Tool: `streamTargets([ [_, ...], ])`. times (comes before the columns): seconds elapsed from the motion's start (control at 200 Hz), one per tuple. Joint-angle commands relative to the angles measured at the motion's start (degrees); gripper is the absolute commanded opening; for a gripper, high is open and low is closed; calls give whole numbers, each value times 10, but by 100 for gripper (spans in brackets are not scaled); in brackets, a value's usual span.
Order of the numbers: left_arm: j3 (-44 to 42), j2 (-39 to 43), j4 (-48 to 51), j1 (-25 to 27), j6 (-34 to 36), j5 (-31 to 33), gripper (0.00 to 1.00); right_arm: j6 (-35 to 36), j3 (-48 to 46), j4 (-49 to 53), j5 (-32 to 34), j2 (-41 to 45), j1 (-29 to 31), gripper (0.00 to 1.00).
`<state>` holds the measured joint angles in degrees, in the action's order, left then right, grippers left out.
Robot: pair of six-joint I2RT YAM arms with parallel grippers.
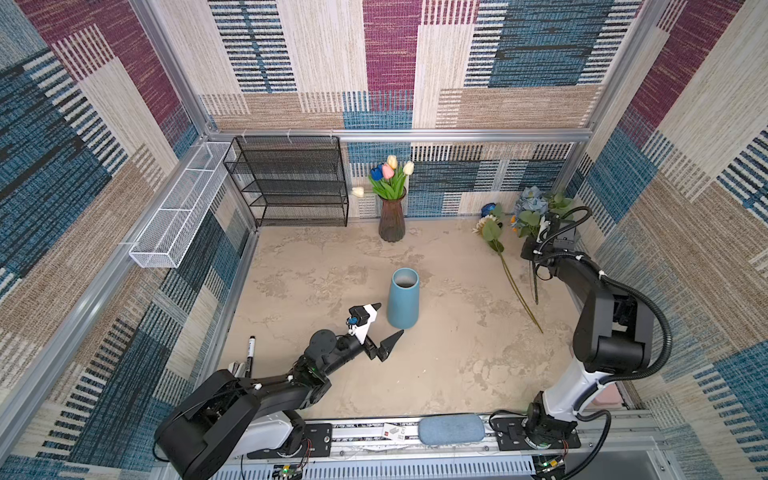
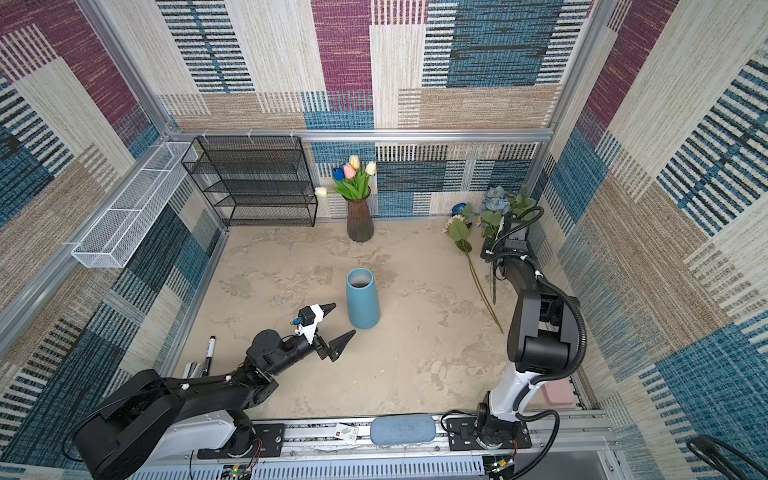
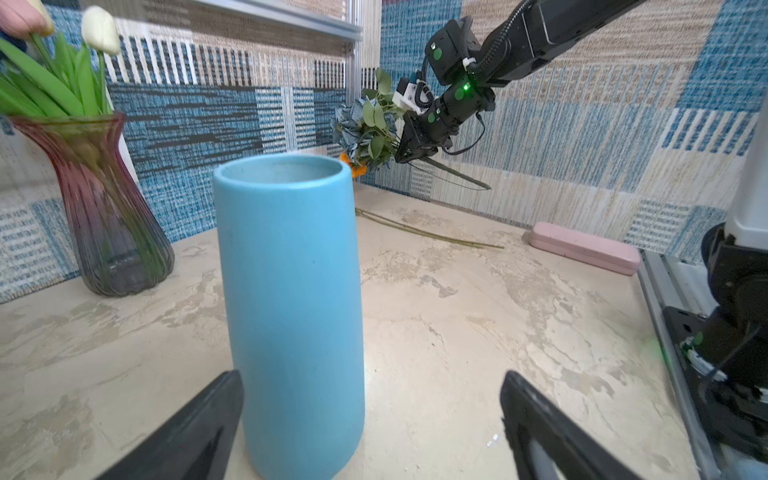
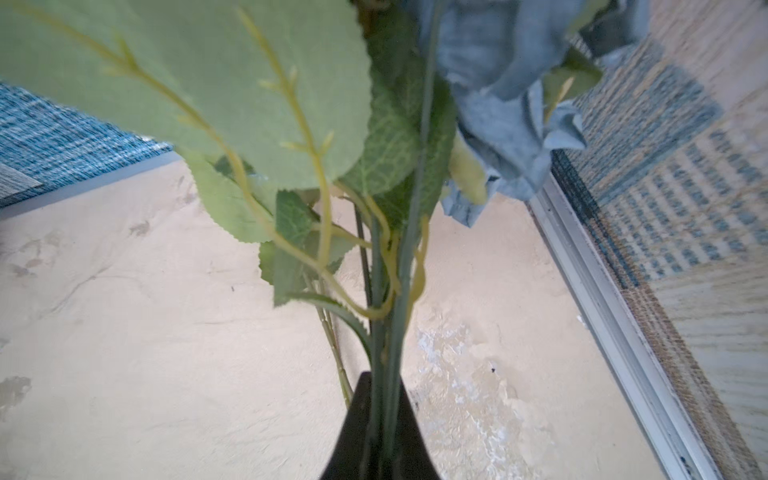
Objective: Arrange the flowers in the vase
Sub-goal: 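Grasp the blue rose stems with the right gripper and lift them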
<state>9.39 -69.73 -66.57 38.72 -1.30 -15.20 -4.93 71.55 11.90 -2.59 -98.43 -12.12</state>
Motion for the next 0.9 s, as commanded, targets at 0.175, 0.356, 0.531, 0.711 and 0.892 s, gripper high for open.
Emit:
streamTargets([
  [0.175, 3, 19, 20, 0, 7, 14, 99, -9, -6, -7, -32, 81, 6, 1],
  [0.356, 2, 19, 17, 0, 5, 15, 99, -8, -19, -26, -59, 111, 13, 5],
  [0.531, -5, 21, 2, 0, 0, 10, 99, 5, -85, -109, -103, 119, 33, 6],
  [0.711, -8, 30, 5, 1, 1, 11, 99, 21, -144, -183, -90, 86, 63, 7],
  [0.892, -1, 34, 30, 1, 10, 21, 99, 41, -226, -293, -110, 85, 83, 11],
])
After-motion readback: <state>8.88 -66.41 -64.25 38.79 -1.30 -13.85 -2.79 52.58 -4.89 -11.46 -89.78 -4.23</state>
